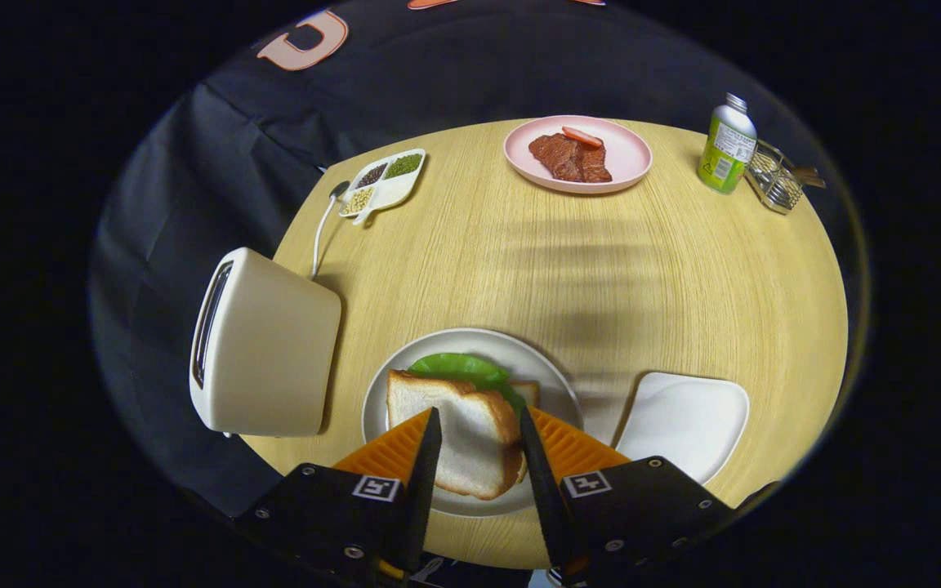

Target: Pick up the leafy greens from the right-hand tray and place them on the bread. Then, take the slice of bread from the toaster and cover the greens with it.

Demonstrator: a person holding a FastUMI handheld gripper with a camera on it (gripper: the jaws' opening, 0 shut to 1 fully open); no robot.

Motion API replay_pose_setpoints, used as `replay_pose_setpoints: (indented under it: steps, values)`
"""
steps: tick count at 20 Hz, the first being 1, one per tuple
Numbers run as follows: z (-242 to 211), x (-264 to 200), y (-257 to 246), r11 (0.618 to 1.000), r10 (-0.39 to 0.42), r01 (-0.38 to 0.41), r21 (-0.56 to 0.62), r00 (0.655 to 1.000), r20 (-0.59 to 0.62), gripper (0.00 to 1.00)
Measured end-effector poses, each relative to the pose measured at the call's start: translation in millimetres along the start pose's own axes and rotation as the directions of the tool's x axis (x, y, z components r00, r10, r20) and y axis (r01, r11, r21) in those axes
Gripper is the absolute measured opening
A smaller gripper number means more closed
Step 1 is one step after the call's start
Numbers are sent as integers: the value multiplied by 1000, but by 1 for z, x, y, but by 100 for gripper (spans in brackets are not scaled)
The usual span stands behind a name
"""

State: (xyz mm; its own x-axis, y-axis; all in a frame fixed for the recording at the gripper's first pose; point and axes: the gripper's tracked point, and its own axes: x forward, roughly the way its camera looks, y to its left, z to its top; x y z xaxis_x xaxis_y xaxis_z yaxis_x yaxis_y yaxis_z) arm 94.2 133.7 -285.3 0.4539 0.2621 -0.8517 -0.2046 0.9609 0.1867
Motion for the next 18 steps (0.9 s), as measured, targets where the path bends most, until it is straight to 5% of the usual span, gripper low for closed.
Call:
replay_pose_setpoints:
  steps: [10, 18]
  values:
    - [16, -44, -16, 999, -46, 44, 19, 995, 84, 96]
    - [53, -154, -55, 989, -147, 142, 37, 941, 304, 99]
